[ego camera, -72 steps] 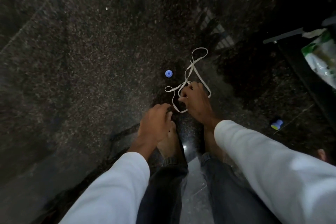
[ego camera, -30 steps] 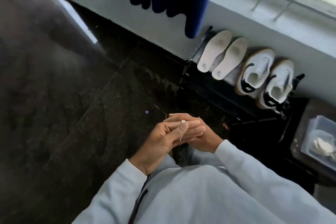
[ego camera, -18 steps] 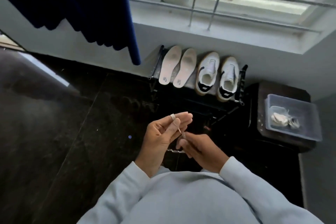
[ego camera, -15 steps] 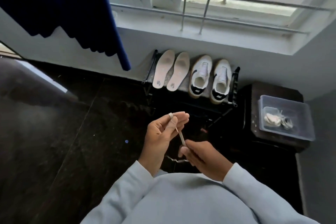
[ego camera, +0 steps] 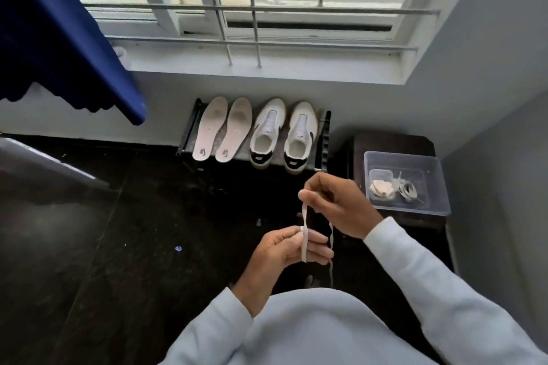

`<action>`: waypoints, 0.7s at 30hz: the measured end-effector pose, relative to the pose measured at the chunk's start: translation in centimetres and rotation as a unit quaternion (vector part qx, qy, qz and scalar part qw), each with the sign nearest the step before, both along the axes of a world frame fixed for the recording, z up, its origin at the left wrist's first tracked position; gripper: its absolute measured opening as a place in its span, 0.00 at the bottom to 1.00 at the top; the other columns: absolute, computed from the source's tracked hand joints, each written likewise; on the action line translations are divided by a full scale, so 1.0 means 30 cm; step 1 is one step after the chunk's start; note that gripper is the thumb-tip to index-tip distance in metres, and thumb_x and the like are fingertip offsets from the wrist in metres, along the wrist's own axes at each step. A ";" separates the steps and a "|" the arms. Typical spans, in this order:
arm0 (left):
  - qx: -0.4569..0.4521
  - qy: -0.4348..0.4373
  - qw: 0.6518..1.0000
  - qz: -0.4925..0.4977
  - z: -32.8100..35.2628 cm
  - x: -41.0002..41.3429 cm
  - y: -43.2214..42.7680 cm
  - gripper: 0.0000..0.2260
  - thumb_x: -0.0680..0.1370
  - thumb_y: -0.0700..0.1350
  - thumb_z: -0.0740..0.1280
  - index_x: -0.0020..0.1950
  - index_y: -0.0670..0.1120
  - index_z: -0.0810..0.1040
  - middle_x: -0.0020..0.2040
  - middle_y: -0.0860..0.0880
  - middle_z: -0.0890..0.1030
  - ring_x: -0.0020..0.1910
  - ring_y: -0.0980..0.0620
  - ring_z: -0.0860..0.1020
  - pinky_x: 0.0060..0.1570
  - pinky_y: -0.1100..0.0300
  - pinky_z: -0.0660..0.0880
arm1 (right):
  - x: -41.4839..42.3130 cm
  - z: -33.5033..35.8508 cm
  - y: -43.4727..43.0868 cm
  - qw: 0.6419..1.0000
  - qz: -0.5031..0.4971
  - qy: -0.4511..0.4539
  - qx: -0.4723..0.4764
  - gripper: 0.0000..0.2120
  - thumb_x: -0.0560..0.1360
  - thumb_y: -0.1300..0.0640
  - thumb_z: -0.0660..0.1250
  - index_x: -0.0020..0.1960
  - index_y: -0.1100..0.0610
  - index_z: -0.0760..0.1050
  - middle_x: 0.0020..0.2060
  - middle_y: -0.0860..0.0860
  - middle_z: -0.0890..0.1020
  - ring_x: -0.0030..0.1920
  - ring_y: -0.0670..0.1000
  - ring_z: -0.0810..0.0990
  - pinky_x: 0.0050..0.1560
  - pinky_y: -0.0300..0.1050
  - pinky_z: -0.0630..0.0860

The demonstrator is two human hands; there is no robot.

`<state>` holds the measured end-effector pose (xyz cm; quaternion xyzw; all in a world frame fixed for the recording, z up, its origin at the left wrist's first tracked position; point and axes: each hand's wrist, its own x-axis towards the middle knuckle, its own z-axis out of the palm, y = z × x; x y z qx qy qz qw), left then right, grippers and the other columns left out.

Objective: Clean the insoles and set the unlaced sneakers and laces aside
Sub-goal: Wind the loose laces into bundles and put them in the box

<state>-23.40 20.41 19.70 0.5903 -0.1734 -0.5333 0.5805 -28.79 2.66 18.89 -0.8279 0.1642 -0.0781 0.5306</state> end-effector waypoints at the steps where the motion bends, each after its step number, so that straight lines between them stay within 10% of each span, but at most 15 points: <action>1: -0.012 0.025 1.000 0.000 0.019 -0.014 -0.015 0.18 0.79 0.47 0.56 0.56 0.38 0.81 0.49 0.40 0.86 0.49 0.44 0.84 0.53 0.58 0.78 | -0.007 -0.017 -0.017 0.999 0.001 0.010 0.031 0.08 0.77 0.53 0.68 0.43 0.56 0.76 0.31 0.47 0.78 0.31 0.42 0.74 0.35 0.35 0.71; 7: -0.061 0.117 0.987 0.093 0.054 -0.025 -0.112 0.27 0.80 0.56 0.50 0.64 0.40 0.78 0.59 0.38 0.82 0.62 0.43 0.80 0.66 0.49 0.72 | -0.148 -0.135 0.073 0.996 0.014 0.063 0.054 0.11 0.78 0.53 0.64 0.38 0.45 0.76 0.30 0.41 0.78 0.33 0.39 0.77 0.37 0.32 0.71; 12: -0.003 0.003 0.995 0.103 0.021 0.027 -0.149 0.23 0.83 0.55 0.49 0.66 0.45 0.77 0.59 0.46 0.84 0.62 0.49 0.80 0.69 0.48 0.69 | -0.233 -0.075 0.116 0.998 -0.005 0.036 0.049 0.11 0.79 0.49 0.62 0.44 0.53 0.79 0.30 0.41 0.77 0.29 0.42 0.73 0.33 0.31 0.67; 21: 0.073 -0.070 0.994 -0.050 0.014 0.084 -0.188 0.27 0.78 0.59 0.49 0.56 0.44 0.82 0.46 0.47 0.87 0.48 0.51 0.85 0.49 0.65 0.78 | -0.072 0.075 -0.054 0.996 -0.082 -0.020 0.004 0.10 0.79 0.51 0.65 0.42 0.54 0.78 0.29 0.44 0.77 0.30 0.42 0.74 0.34 0.32 0.69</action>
